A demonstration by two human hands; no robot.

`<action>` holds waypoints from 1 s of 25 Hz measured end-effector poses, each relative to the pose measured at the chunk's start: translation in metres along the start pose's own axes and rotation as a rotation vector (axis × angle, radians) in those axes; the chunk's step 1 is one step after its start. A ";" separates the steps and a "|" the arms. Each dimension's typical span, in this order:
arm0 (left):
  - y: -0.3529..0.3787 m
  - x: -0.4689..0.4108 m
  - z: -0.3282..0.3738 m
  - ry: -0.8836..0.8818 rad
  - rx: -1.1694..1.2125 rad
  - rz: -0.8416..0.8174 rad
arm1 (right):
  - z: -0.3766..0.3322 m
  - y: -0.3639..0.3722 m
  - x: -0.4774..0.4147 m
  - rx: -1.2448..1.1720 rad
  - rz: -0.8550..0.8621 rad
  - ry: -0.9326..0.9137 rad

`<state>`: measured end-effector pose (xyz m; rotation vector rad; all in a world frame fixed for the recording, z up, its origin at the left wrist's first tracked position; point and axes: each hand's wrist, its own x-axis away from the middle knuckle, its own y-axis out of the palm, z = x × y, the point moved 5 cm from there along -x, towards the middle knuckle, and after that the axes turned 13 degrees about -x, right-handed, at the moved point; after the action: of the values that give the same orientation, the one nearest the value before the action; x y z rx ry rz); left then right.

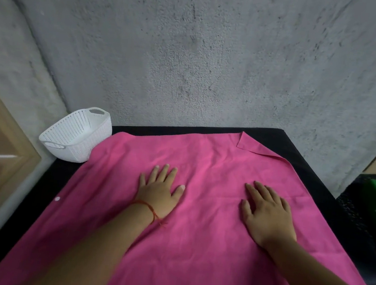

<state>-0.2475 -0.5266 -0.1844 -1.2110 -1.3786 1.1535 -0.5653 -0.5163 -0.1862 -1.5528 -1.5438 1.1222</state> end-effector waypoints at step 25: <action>-0.041 0.063 -0.095 -0.185 0.203 0.432 | 0.090 -0.041 0.039 0.083 -0.145 -0.007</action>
<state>-0.1630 -0.4606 -0.1289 -1.3147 -1.1243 1.7003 -0.6666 -0.4843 -0.1908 -1.3605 -1.5675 1.0974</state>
